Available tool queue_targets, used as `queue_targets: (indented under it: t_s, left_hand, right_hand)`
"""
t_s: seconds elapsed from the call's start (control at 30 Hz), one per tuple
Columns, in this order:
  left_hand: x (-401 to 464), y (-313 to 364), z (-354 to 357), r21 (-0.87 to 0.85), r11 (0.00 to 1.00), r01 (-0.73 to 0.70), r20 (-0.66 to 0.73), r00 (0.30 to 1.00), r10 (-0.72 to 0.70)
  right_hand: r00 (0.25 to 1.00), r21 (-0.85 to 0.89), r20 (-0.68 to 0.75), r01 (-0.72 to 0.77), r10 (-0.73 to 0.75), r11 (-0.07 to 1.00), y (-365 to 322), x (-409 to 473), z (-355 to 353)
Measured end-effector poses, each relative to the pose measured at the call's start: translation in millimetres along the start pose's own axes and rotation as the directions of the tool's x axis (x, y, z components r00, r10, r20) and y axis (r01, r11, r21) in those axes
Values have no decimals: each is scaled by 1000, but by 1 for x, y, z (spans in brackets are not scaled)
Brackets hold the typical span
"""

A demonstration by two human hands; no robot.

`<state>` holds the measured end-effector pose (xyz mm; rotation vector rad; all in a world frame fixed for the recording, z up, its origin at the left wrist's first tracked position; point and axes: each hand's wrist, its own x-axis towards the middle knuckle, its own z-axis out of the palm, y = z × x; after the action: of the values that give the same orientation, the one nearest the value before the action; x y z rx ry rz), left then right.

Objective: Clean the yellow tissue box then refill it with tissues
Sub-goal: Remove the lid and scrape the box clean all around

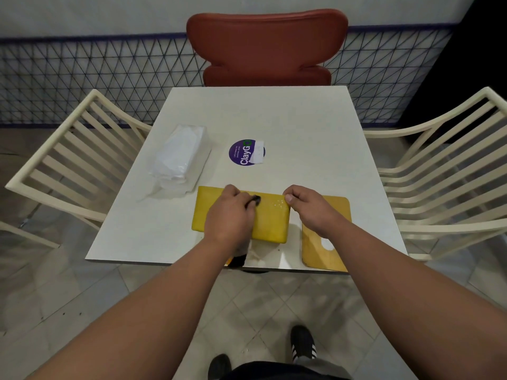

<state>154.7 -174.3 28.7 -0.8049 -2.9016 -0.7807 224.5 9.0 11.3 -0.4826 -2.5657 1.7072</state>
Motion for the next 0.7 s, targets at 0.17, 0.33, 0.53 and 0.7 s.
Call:
queue_targets:
  t_s: [0.17,0.33,0.53,0.7]
  left_hand:
    - [-11,17,6,-16,997,-80,47,996,81]
    - [-6,16,6,-4,994,-108,48,993,108]
    - [-3,20,8,-16,998,-66,7,998,66]
    - [4,35,15,-29,986,-166,31,985,167]
  right_hand:
    - [1000,17,-12,3,-3,1000,-1,0,1]
    - [1000,31,-8,2,-2,1000,-1,0,1]
    - [1000,52,1,-4,4,999,-1,2,1]
    - [1000,39,10,17,-17,999,-3,3,0]
